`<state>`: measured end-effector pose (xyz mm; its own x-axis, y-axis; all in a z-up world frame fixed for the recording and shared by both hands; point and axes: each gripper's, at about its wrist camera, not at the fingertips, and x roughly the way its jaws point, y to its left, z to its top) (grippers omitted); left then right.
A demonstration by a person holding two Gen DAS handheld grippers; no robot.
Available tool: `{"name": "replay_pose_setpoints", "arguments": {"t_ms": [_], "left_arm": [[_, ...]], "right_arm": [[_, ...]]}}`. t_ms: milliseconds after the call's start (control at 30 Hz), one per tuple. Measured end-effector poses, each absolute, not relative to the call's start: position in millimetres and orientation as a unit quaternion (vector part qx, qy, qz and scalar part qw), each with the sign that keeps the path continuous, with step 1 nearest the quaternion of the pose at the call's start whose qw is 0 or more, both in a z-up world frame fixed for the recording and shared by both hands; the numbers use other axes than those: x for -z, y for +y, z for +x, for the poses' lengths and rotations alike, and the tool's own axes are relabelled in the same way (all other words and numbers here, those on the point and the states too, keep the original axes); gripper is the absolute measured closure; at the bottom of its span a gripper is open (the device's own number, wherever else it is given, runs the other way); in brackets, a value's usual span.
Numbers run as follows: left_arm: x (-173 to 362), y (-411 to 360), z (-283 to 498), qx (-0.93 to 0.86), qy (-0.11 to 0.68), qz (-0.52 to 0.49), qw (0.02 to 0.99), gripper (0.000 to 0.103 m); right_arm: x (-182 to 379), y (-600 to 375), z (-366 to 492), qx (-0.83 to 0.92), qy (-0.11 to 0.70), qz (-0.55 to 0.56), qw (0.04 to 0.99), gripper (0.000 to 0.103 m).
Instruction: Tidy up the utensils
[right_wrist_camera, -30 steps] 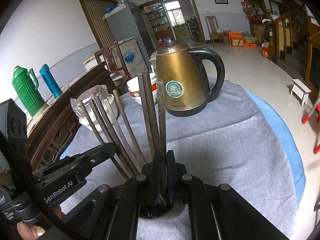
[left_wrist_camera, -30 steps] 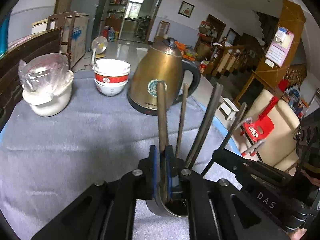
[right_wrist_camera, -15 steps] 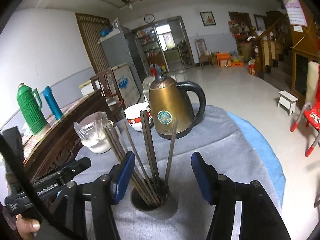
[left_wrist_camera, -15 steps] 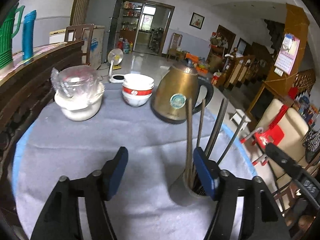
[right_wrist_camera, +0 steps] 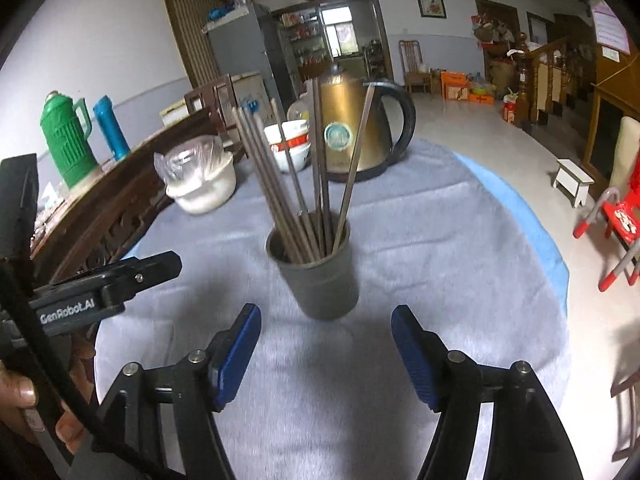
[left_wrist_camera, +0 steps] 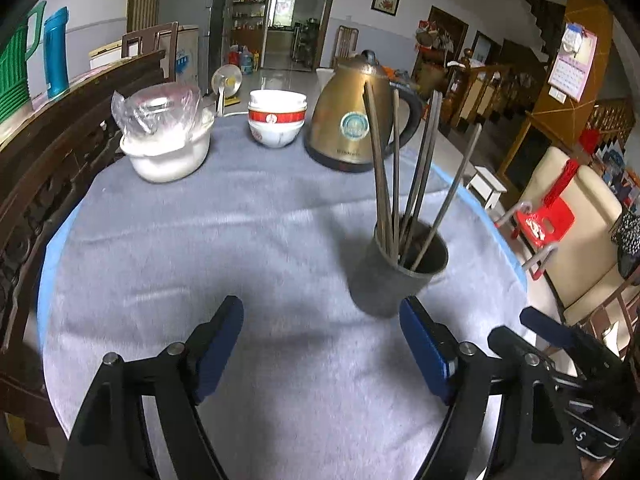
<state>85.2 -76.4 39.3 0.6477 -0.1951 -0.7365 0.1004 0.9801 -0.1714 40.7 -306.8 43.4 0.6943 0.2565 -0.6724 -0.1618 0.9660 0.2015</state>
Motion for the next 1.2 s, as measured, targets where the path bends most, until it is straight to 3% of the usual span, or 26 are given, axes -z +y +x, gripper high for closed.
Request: {"name": "replay_pose_setpoints", "arguments": {"t_ms": [633,800,1200], "left_arm": [[-29.0,-56.8,64.2,0.048,0.425,-0.069,0.901,0.021],[-30.0,-56.9,63.0,0.044,0.418,-0.064,0.905,0.010],[-33.6,-59.1,64.9,0.045,0.403,-0.059,0.912,0.004]], "right_arm": [[-50.6,-292.2,15.0,-0.080,0.346,0.034,0.934,0.028],[-51.1,-291.3,15.3,-0.078,0.342,0.030,0.936,0.028],[-54.1,-297.2,15.8,-0.067,0.327,0.033,0.942,0.028]]}}
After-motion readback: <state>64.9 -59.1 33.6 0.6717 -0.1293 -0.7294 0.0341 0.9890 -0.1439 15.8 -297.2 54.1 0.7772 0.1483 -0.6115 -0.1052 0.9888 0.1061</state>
